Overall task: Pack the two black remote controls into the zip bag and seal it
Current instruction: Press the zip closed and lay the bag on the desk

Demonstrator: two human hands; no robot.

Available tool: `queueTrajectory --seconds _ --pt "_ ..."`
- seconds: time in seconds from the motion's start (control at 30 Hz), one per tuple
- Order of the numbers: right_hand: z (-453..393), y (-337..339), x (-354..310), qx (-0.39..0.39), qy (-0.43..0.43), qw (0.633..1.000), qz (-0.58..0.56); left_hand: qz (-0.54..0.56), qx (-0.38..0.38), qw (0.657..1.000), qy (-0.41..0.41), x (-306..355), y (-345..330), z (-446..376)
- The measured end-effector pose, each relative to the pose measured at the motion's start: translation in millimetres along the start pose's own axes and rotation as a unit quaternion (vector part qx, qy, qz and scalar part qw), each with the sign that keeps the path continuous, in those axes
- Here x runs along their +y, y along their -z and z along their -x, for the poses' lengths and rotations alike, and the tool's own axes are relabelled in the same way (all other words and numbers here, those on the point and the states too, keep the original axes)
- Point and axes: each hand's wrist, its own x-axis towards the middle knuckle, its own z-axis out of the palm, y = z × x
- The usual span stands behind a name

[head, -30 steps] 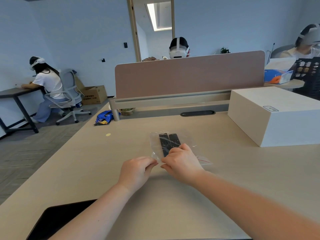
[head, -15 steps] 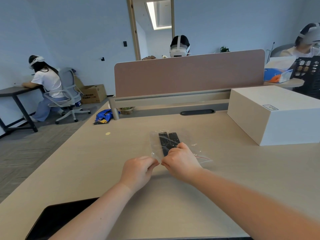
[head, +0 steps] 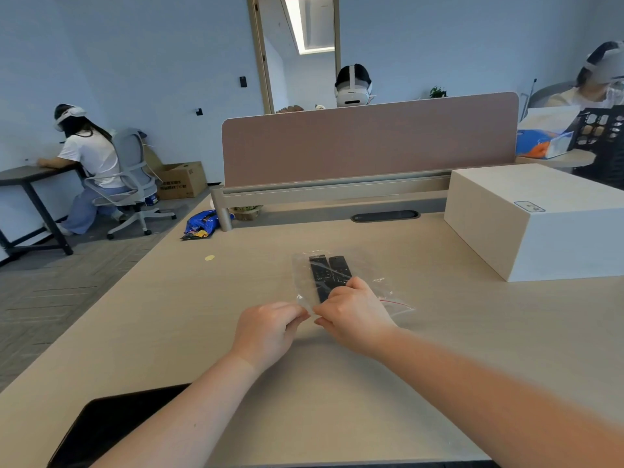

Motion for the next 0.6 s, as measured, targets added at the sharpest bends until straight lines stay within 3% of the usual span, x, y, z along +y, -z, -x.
queueTrajectory --seconds 0.27,0.6 --pt "-1.2 -2.7 -8.3 -0.008 -0.031 0.999 0.005 0.006 -0.008 1.000 -0.004 -1.2 -1.9 2.0" --pt "-0.7 -1.3 -2.5 0.003 0.014 0.999 0.049 -0.018 -0.021 1.000 -0.010 -4.6 2.9 -0.9"
